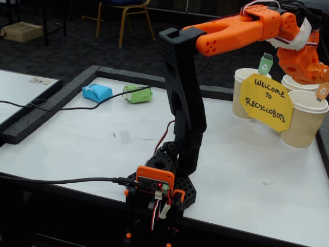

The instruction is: Sort rubbish by color.

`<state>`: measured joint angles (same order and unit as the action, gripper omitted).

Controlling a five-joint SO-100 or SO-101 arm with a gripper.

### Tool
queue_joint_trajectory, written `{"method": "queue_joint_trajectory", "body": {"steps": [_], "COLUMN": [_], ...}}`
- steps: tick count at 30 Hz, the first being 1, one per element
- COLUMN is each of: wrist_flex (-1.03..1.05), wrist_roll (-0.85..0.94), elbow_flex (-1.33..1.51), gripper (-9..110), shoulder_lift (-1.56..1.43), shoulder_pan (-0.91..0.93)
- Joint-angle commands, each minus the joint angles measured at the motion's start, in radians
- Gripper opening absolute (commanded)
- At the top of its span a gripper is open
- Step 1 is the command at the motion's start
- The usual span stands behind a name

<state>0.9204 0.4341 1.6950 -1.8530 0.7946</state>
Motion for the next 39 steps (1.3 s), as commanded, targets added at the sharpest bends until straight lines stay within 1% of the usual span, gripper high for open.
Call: {"method": "queue_joint_trajectory", "body": {"steps": [1, 10, 16, 24, 39], "wrist_flex": [-0.037, -0.037, -0.038, -0.040, -0.035], "wrist_roll": [-0.005, -0.005, -0.005, -0.005, -0.005], "elbow_flex": [-0.107, -0.092, -0.083, -0.067, -0.077], "gripper": [1, 5, 11, 15, 16], "shoulder_lift": [-0.029, -0.031, -0.031, -0.032, -0.038], "shoulder_pan": [0.025, 0.025, 0.025, 0.025, 0.023]}}
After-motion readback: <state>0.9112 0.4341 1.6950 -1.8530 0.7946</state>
